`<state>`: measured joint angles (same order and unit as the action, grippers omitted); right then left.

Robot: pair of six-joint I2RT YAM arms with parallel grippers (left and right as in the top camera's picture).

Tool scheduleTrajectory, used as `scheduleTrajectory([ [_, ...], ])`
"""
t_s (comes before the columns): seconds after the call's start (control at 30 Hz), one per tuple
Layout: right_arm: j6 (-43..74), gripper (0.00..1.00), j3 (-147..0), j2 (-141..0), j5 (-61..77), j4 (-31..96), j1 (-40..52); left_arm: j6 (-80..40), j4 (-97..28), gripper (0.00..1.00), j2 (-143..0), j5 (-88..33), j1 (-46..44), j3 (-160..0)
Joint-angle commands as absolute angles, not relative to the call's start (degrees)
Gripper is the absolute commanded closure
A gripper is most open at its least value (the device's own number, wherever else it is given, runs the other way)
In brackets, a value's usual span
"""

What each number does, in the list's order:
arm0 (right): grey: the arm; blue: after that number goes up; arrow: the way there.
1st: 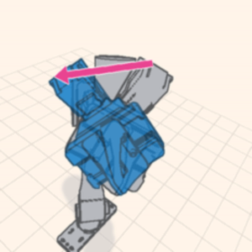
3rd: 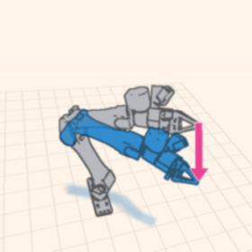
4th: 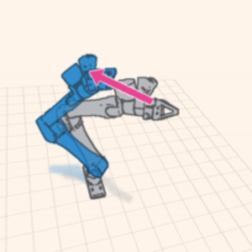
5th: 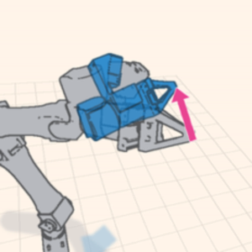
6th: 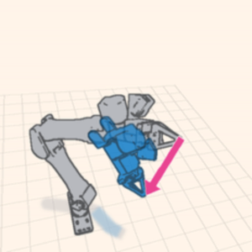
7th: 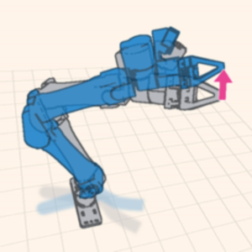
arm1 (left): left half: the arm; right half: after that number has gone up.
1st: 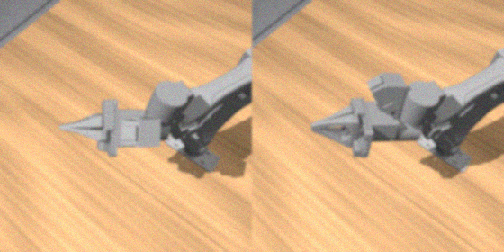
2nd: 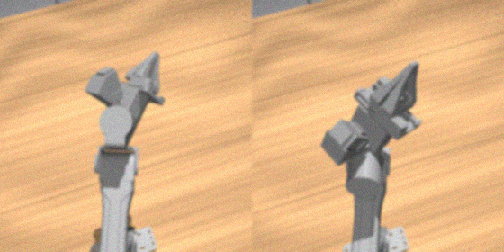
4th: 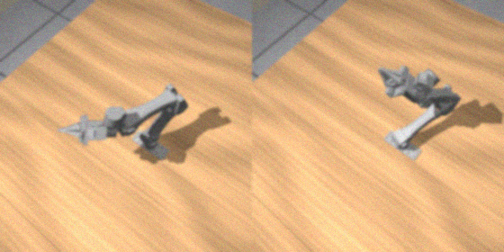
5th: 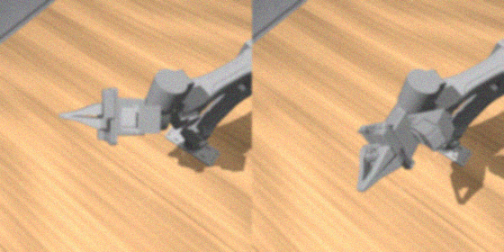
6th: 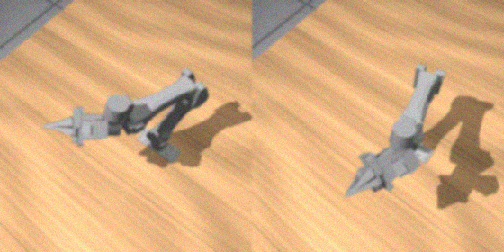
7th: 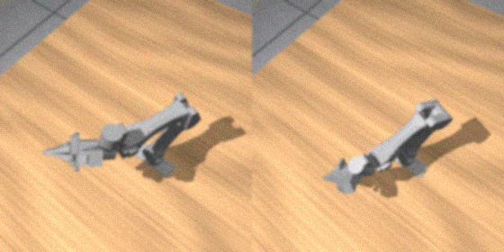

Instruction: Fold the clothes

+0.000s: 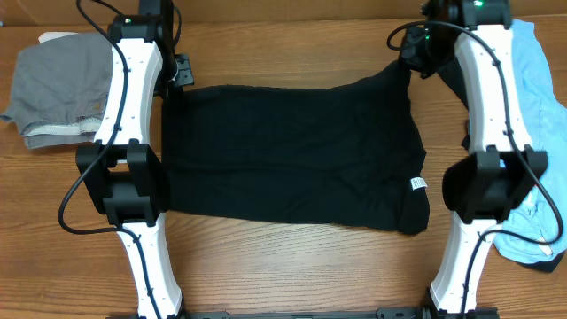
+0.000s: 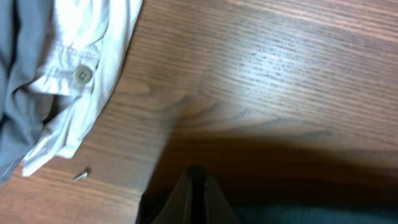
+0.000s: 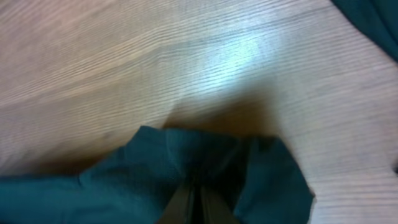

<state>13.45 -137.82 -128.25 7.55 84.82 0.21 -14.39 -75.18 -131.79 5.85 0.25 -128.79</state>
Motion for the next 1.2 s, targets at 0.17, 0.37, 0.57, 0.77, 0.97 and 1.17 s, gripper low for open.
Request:
scheduleTrajectory([
  [0.17, 15.68, 0.96, -139.37, -122.13, 2.74, 97.08, -0.14, -11.81, -81.36, 0.96, -129.95, 6.42, 1.21, -130.89],
  [0.37, 16.86, 0.96, -130.58, -119.72, 3.05, 97.06, 0.03, -10.57, -87.15, 0.96, -129.95, 6.63, 1.65, -130.89],
  [0.57, 18.83, 0.96, -111.57, -112.07, 2.63, 91.22, 0.01, -8.71, -90.61, 0.96, -129.95, 7.66, 2.46, -130.28],
  [0.77, 20.60, 0.96, -93.08, -101.34, 2.66, 84.14, -0.64, -8.49, -90.91, 0.96, -129.97, 9.21, 2.63, -127.31],
  [0.97, 20.88, 0.96, -79.66, -98.74, 2.72, 77.87, -2.02, -8.54, -88.66, 0.96, -129.97, 9.17, 2.48, -121.51],
  [1.17, 21.08, 0.96, -72.05, -98.74, 3.53, 74.39, -3.11, -8.54, -86.30, 0.96, -129.97, 9.17, 2.48, -114.89],
])
